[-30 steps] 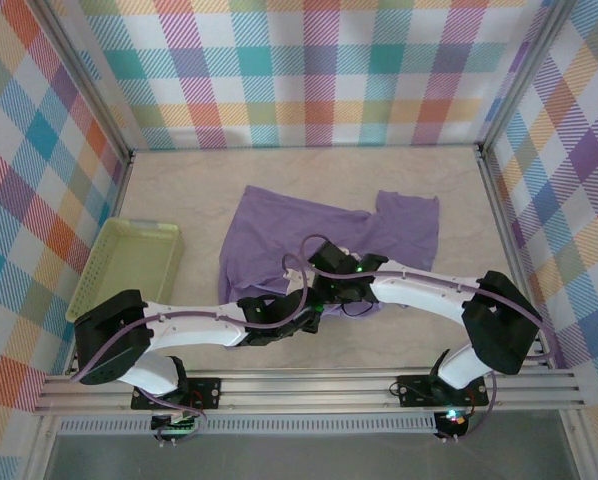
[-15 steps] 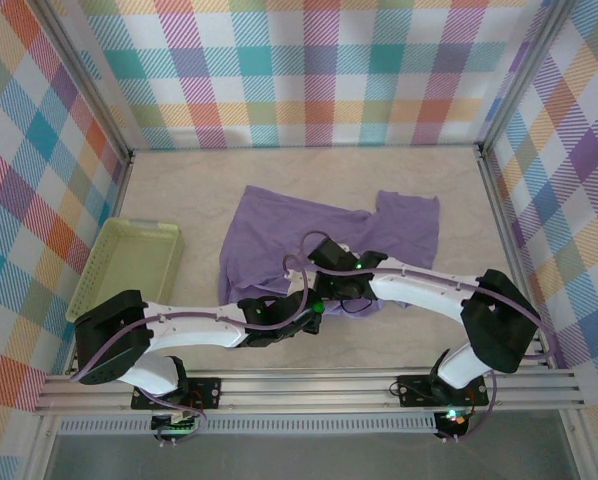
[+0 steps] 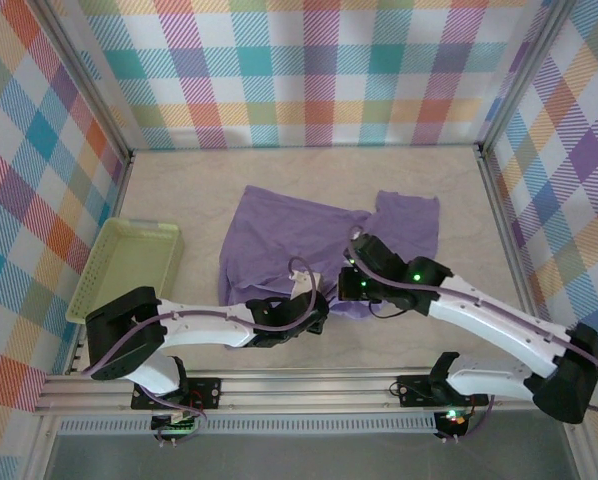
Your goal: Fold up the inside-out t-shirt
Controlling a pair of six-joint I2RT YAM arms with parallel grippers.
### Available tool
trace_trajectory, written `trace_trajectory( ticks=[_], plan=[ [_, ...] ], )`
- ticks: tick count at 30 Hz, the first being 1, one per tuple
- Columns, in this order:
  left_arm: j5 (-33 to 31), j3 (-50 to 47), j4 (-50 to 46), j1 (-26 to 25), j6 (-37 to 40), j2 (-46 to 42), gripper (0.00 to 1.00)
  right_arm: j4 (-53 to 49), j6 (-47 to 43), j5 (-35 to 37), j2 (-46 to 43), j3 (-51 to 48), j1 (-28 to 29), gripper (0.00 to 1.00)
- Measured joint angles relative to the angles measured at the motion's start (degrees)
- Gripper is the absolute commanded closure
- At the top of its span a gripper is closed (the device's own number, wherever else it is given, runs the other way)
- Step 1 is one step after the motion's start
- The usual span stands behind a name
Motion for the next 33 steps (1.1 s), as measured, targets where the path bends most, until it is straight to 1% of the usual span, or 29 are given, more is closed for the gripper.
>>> trace_trajectory(
  ticks=[5, 10, 14, 19, 24, 26, 29, 30, 33],
  plan=[
    [0.2, 1.0, 0.9, 0.0, 1.8, 0.0, 1.0, -2.8, 0.0, -2.8, -5.6, -4.0, -5.7, 1.0],
    [0.4, 2.6, 0.1, -0.7, 5.3, 0.0, 1.0, -2.4, 0.0, -6.8, -7.0, -6.4, -11.2, 1.0],
    [0.7, 3.5, -0.9, -1.3, 7.4, 0.0, 0.94, 0.2, -0.4, -8.9, -4.0, -7.1, -13.4, 1.0],
    [1.2, 3.5, -1.0, -1.3, 8.2, 0.0, 0.93, 4.7, -1.8, -10.3, 4.4, -5.5, -13.8, 0.99],
    [1.5, 3.0, -0.8, -0.9, 7.8, 0.4, 0.93, 8.6, -3.4, -11.8, 12.7, -0.9, -15.1, 0.93],
    [1.6, 2.3, -0.5, -0.2, 6.8, 0.5, 0.93, 10.0, -4.2, -12.5, 15.2, 0.6, -15.4, 0.85],
    [2.3, 0.5, 0.4, 1.2, 5.4, 0.8, 0.93, 11.4, -4.9, -13.5, 16.3, 0.9, -15.6, 0.74],
    [2.6, 0.1, 0.7, 1.6, 5.1, 1.0, 0.93, 11.6, -5.0, -13.9, 16.3, 0.9, -15.6, 0.72],
    [3.5, -0.9, 1.0, 2.6, 4.1, 1.7, 0.93, 13.3, -5.8, -15.4, 15.1, -0.2, -15.6, 0.71]
  ],
)
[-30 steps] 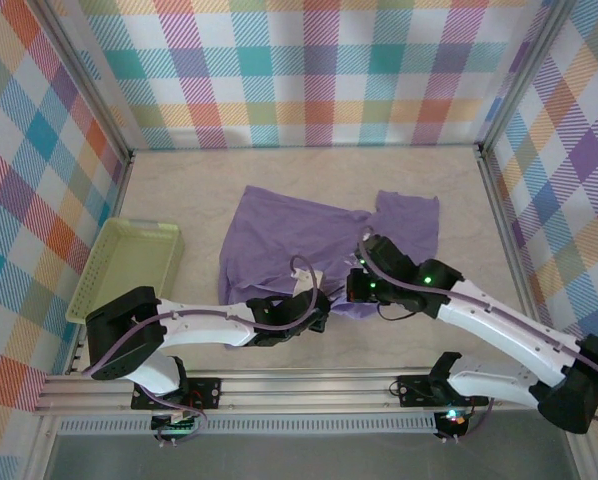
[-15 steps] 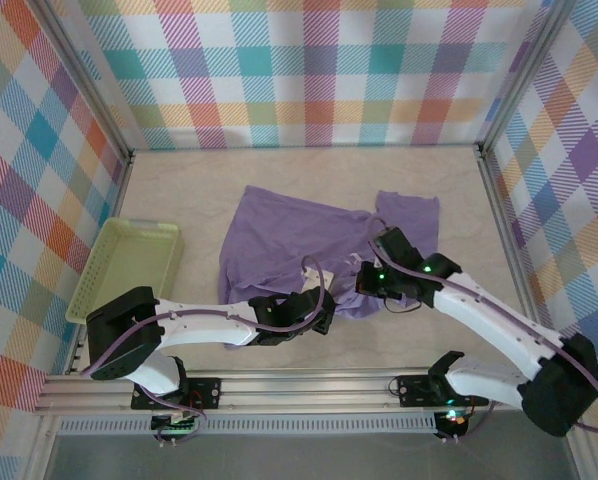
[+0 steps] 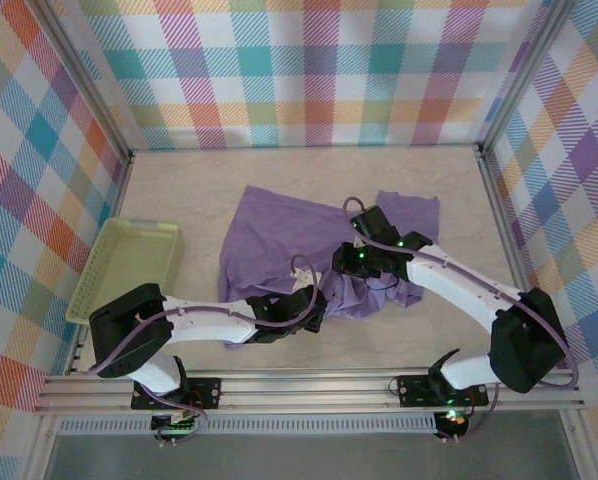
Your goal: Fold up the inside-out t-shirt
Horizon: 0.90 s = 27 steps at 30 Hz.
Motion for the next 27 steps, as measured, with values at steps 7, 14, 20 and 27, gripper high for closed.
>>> trace_trajectory(
  ticks=[7, 14, 20, 27],
  plan=[
    [1.2, -0.3, 1.7, 0.7, -0.9, 0.7, 0.93, 2.3, -0.1, -2.8, -5.3, -8.0, 0.0, 0.73],
    [1.8, -0.4, 2.8, 0.8, -1.2, 0.7, 0.89, 4.5, -0.3, -3.1, -4.4, -9.2, 1.0, 0.72],
    [2.1, -0.6, 2.8, 0.8, -1.5, 0.7, 0.8, 5.9, -0.4, -2.6, -0.6, -9.1, 1.2, 0.69],
    [1.3, -2.2, 2.7, 1.0, -1.8, 0.0, 0.7, 6.2, -0.7, -2.2, 1.7, -7.5, 2.4, 0.7]
  ],
)
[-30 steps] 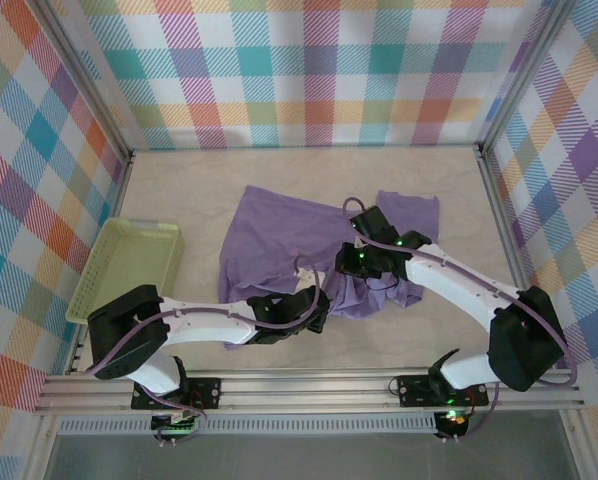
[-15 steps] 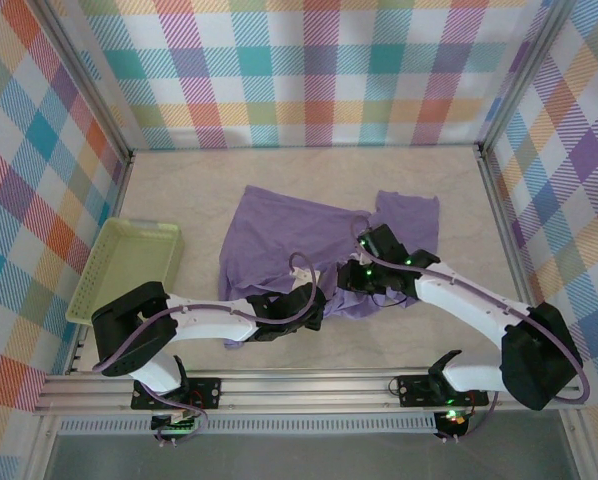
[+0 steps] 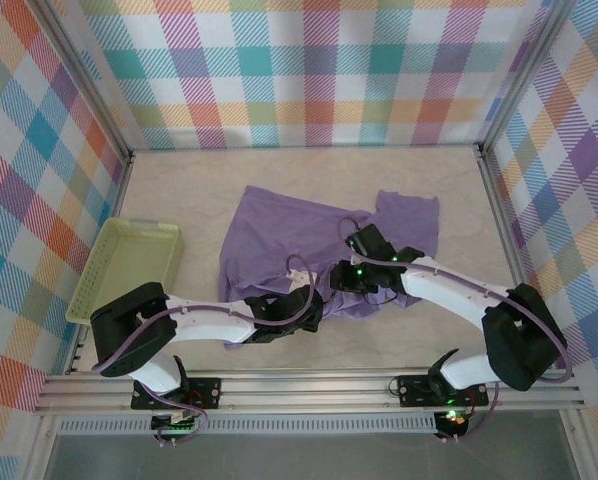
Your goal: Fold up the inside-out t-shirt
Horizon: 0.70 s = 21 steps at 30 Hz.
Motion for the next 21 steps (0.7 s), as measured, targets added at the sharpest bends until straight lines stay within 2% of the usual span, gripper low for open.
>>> trace_trajectory(
  ticks=[12, 17, 21],
  plan=[
    [-2.3, -1.8, -0.3, 0.7, 0.0, -5.3, 0.56, 0.8, -0.1, 0.3, 4.7, 5.1, 2.9, 0.73],
    [-3.0, -2.0, -0.7, 1.3, 0.0, -7.1, 0.56, 0.9, -0.2, 0.7, 4.8, 7.1, 4.3, 0.76],
    [-3.0, -2.4, -0.7, 2.3, 0.0, -7.7, 0.59, 0.6, -0.6, 1.5, 4.7, 7.5, 4.7, 0.79]
  ],
)
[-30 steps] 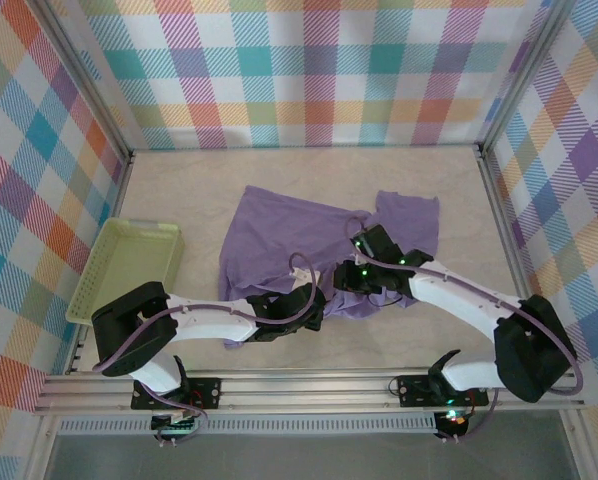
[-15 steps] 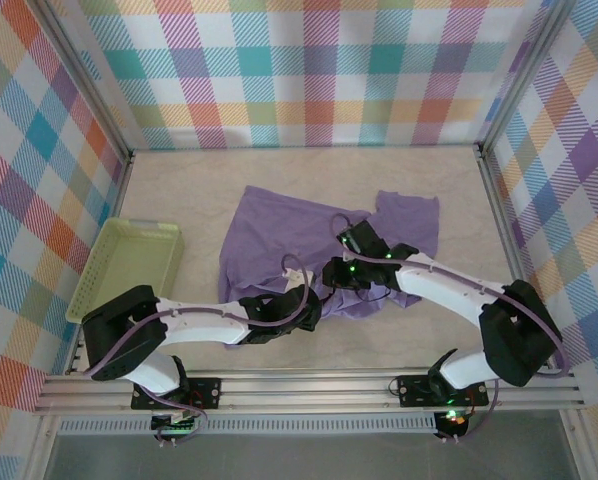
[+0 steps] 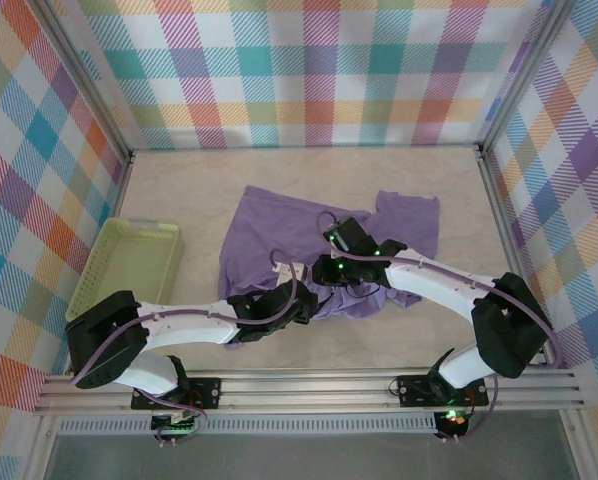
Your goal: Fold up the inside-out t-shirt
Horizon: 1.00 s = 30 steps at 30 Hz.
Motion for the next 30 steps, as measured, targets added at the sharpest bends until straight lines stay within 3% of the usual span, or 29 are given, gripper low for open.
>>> trace_trajectory(
  ticks=[18, 22, 30],
  plan=[
    [4.4, 7.4, -1.2, 1.0, 3.7, 6.8, 0.48, -4.2, 1.6, 7.7, -12.3, -8.7, 0.0, 0.73],
    [4.3, 9.8, -1.5, 1.1, 3.6, 9.2, 0.55, -4.5, 1.6, 9.1, -14.3, -8.8, 0.0, 0.72],
    [3.4, 10.6, -2.9, 1.6, 2.6, 11.4, 0.79, -4.3, 1.6, 9.1, -14.3, -9.6, 0.0, 0.72]
  ],
)
